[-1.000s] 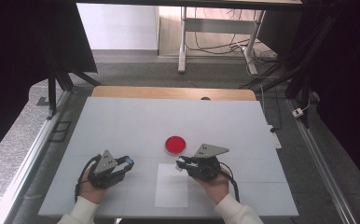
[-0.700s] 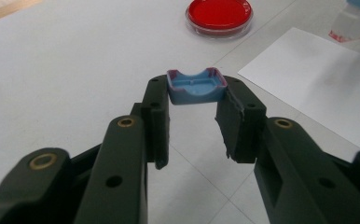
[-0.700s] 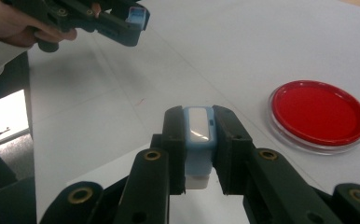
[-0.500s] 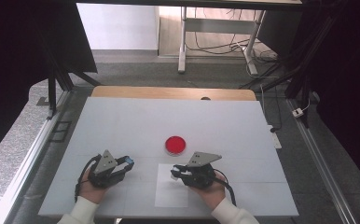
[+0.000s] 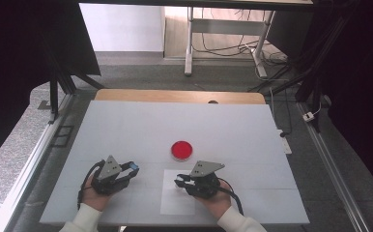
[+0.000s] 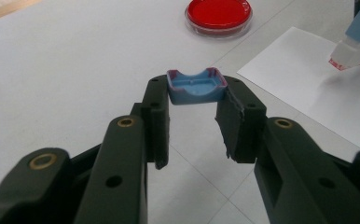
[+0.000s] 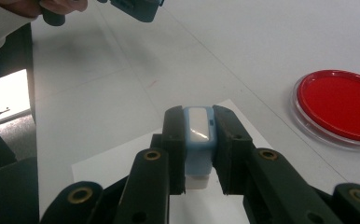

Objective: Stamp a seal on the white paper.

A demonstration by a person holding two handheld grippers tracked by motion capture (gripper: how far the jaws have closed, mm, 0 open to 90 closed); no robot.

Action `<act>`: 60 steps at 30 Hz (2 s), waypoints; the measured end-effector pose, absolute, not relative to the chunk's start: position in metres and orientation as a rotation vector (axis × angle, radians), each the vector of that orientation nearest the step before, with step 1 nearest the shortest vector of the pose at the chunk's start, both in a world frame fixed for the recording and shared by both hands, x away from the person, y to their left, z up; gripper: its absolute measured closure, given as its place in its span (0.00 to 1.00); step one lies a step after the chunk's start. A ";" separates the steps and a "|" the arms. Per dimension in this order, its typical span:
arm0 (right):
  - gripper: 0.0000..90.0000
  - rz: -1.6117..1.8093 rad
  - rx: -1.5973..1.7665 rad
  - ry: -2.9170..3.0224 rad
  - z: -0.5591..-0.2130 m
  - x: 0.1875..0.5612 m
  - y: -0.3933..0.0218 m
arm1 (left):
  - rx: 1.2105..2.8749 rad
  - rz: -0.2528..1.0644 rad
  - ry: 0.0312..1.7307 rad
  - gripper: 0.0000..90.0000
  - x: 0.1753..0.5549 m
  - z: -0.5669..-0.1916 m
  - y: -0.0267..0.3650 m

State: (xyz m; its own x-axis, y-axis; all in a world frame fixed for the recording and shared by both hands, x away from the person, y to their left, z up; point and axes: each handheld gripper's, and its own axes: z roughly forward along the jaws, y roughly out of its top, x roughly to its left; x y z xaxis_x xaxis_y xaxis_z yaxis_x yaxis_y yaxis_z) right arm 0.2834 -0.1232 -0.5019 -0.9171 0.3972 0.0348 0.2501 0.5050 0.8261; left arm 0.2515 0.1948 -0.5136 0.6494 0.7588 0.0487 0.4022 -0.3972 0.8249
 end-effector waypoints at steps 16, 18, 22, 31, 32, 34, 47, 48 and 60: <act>0.83 1.321 0.545 2.607 -0.512 0.285 -0.119 | 2.033 0.536 0.899 0.71 0.251 -0.514 0.194; 0.83 1.316 0.543 2.608 -0.513 0.285 -0.118 | 2.034 0.536 0.898 0.71 0.251 -0.514 0.194; 0.83 1.313 0.539 2.609 -0.514 0.285 -0.118 | 2.033 0.536 0.898 0.71 0.252 -0.514 0.194; 0.83 1.310 0.534 2.614 -0.515 0.285 -0.117 | 2.034 0.535 0.897 0.71 0.251 -0.514 0.194; 0.83 1.310 0.534 2.614 -0.515 0.285 -0.117 | 2.034 0.536 0.898 0.71 0.251 -0.514 0.194; 0.83 1.309 0.532 2.615 -0.515 0.285 -0.117 | 2.035 0.535 0.897 0.71 0.251 -0.514 0.194; 0.83 1.290 0.522 2.620 -0.515 0.283 -0.117 | 2.035 0.535 0.896 0.71 0.251 -0.514 0.194; 0.83 1.285 0.519 2.616 -0.516 0.283 -0.117 | 2.035 0.536 0.896 0.71 0.251 -0.514 0.194; 0.84 1.260 0.512 2.618 -0.519 0.281 -0.116 | 2.036 0.538 0.896 0.71 0.251 -0.514 0.193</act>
